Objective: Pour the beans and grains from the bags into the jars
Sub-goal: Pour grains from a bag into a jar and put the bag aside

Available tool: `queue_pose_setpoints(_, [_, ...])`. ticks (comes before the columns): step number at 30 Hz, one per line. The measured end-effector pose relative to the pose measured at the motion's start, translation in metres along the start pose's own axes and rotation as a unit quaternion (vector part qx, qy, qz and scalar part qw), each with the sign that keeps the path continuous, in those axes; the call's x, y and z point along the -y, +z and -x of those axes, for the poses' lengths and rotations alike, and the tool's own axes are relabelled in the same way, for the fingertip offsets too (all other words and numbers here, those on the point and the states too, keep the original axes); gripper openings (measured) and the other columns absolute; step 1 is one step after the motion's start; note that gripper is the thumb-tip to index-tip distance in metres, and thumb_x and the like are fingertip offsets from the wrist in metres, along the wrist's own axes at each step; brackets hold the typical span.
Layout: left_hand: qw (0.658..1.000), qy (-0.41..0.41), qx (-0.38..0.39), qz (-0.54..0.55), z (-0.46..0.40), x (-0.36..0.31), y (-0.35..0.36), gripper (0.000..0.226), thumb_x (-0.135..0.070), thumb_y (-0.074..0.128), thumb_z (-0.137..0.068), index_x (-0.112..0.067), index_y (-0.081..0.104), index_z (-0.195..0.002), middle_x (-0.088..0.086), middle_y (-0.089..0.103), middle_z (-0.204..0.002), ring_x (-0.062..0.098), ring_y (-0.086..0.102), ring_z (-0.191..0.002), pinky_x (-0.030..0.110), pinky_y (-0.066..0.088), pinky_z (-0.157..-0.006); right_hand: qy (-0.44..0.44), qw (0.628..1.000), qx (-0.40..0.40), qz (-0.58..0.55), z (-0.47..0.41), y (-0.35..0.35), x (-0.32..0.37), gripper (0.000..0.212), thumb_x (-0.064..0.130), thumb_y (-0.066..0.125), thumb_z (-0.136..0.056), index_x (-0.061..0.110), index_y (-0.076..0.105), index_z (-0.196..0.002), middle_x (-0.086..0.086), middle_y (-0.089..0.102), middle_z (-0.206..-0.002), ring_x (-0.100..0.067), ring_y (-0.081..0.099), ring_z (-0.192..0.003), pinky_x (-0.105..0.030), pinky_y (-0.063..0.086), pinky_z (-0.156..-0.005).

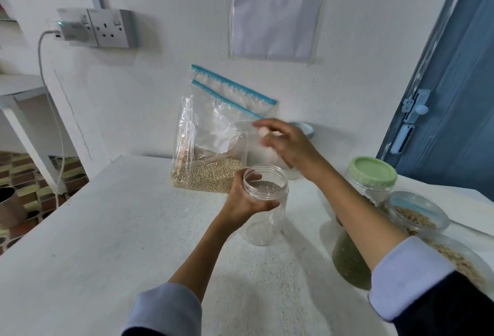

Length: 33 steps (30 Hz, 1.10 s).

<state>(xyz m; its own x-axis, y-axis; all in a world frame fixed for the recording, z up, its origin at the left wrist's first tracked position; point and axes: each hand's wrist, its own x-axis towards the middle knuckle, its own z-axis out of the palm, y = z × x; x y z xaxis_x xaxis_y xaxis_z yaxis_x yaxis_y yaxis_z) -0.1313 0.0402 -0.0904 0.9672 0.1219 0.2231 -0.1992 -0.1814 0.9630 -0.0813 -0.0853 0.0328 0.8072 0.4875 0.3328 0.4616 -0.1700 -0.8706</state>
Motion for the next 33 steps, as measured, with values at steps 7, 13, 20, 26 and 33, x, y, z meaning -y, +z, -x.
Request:
queue_pose_setpoints(7, [1.000, -0.001, -0.007, -0.012, 0.003, -0.001, 0.002, 0.107, -0.050, 0.083, -0.041, -0.018, 0.033, -0.130, -0.002, 0.052, -0.123, 0.005, 0.054, -0.111, 0.018, 0.050, -0.088, 0.260, 0.890, -0.229, -0.296, 0.003, -0.020, -0.054, 0.014, 0.037, 0.060, -0.080, 0.023, 0.059, -0.084, -0.003, 0.058, -0.080, -0.021, 0.057, -0.076, -0.033, 0.045, -0.072])
queue_pose_setpoints(13, [1.000, -0.008, -0.024, -0.016, 0.004, -0.001, 0.005, 0.109, -0.050, 0.083, -0.040, -0.017, 0.033, -0.131, -0.002, 0.052, -0.123, 0.006, 0.054, -0.111, 0.018, 0.049, -0.085, 0.381, 0.842, -0.224, -0.310, 0.024, -0.006, -0.102, 0.020, 0.037, 0.051, -0.083, 0.018, 0.049, -0.080, -0.006, 0.049, -0.074, -0.021, 0.048, -0.070, -0.035, 0.040, -0.074])
queue_pose_setpoints(20, [0.999, -0.008, -0.046, -0.028, 0.008, -0.004, 0.010, 0.107, -0.049, 0.083, -0.041, -0.019, 0.033, -0.129, -0.004, 0.051, -0.122, 0.003, 0.054, -0.108, 0.007, 0.047, -0.076, 0.433, 0.817, -0.240, -0.296, 0.043, 0.011, -0.129, 0.021, 0.032, 0.046, -0.090, 0.012, 0.050, -0.086, -0.013, 0.055, -0.090, -0.028, 0.052, -0.081, -0.042, 0.044, -0.084])
queue_pose_setpoints(26, [0.997, -0.013, -0.054, -0.047, 0.011, -0.006, 0.012, 0.110, -0.051, 0.083, -0.041, -0.017, 0.033, -0.133, -0.005, 0.051, -0.122, 0.005, 0.054, -0.110, 0.009, 0.047, -0.078, 0.409, 0.882, -0.201, 0.114, 0.058, 0.013, -0.135, 0.029, 0.011, 0.042, -0.097, 0.001, 0.060, -0.117, -0.017, 0.060, -0.123, -0.033, 0.056, -0.112, -0.029, 0.040, -0.079])
queue_pose_setpoints(33, [0.997, 0.001, -0.047, -0.053, 0.020, -0.015, 0.016, 0.098, -0.055, 0.085, -0.044, -0.026, 0.041, -0.126, -0.001, 0.054, -0.124, 0.004, 0.057, -0.110, 0.016, 0.050, -0.087, 0.380, 0.882, -0.092, 0.263, 0.061, 0.009, -0.130, 0.035, 0.019, 0.046, -0.096, 0.008, 0.048, -0.128, -0.014, 0.042, -0.136, -0.032, 0.041, -0.126, -0.039, 0.041, -0.096])
